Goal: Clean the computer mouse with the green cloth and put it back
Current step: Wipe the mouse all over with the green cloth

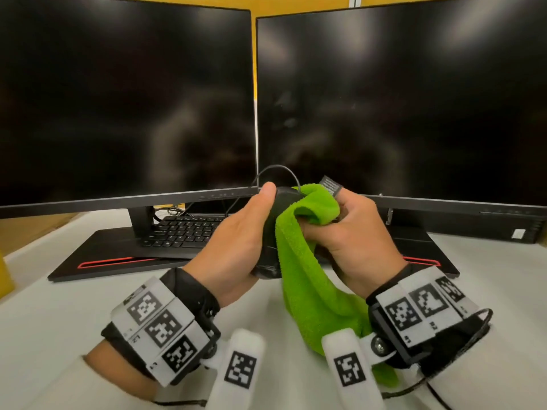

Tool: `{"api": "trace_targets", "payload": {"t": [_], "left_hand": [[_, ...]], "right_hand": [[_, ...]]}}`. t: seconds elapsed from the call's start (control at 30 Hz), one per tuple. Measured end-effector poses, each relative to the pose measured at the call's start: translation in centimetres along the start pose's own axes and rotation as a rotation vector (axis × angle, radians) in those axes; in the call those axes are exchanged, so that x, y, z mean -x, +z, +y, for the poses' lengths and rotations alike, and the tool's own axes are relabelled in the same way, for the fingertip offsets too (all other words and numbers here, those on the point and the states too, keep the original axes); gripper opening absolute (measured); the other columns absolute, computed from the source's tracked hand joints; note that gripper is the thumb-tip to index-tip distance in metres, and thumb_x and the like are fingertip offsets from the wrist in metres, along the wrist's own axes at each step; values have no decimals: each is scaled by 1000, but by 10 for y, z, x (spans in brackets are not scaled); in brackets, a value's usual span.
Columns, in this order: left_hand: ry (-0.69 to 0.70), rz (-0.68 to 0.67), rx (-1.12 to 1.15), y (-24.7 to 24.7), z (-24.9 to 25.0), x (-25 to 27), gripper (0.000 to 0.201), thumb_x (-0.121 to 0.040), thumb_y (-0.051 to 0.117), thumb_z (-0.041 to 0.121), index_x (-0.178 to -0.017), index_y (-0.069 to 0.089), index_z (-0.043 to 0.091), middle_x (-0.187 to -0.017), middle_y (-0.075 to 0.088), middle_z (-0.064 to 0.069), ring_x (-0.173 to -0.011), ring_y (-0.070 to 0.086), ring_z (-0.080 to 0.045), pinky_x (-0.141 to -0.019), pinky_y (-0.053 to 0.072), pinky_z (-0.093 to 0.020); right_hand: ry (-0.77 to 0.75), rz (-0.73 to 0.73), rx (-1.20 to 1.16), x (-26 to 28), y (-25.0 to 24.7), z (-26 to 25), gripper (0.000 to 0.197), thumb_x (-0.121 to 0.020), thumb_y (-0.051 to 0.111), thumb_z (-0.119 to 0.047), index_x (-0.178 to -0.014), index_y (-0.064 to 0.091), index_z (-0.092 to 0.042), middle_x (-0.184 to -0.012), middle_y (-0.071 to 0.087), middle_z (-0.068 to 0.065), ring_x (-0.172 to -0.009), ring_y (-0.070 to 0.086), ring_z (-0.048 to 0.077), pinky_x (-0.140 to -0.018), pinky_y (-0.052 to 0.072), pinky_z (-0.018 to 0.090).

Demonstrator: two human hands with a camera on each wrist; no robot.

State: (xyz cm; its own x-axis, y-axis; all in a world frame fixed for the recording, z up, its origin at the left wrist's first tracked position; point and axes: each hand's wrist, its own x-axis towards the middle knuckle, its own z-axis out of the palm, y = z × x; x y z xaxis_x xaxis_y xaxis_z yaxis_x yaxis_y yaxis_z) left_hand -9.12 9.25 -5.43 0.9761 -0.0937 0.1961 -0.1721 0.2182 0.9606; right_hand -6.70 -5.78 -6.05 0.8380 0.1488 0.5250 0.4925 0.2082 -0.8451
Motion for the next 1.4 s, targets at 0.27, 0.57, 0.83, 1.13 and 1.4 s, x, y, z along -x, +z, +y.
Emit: {"api": "trace_targets", "payload": {"t": [0.27,0.57,0.83,1.13,1.4], "left_hand": [[-21,26,121,-1,5,-1,56,-107,38,54,-125,73,13,-115,80,-12,-107,77,-30,-91,63,-43],[31,-43,99,3,4,3,58,-109,33,52,-126,72,12,-115,80,-14,-105,78,-28,-87,65,-36],[64,-70,89,4,2,3,57,-109,32,50,-118,74,12,-108,82,-12,-94,80,-22,-81,65,-32],[56,-55,65,5,-3,3,57,-107,37,52,-131,69,11,-120,78,-17,-114,74,-33,-89,63,-38],[51,-72,79,3,1,2,56,-107,34,52,-110,78,17,-104,82,-10,-88,80,-19,-70,65,-30]], "right_hand": [[-14,-21,-18,-1,6,5,41,-78,78,-4,-117,74,-13,-112,79,14,-108,74,33,-96,59,50],[33,-57,-46,2,8,0,42,-74,73,1,-115,72,-7,-105,75,25,-96,73,38,-91,58,63],[93,-18,-114,4,12,0,43,-70,70,2,-112,72,-6,-98,70,33,-82,68,39,-83,56,67],[-9,-38,46,7,13,-5,37,-71,73,8,-104,68,-7,-76,68,10,-66,66,25,-62,60,42],[65,-42,-101,4,12,-4,43,-71,70,8,-111,73,-8,-100,73,29,-85,71,46,-80,61,57]]}}
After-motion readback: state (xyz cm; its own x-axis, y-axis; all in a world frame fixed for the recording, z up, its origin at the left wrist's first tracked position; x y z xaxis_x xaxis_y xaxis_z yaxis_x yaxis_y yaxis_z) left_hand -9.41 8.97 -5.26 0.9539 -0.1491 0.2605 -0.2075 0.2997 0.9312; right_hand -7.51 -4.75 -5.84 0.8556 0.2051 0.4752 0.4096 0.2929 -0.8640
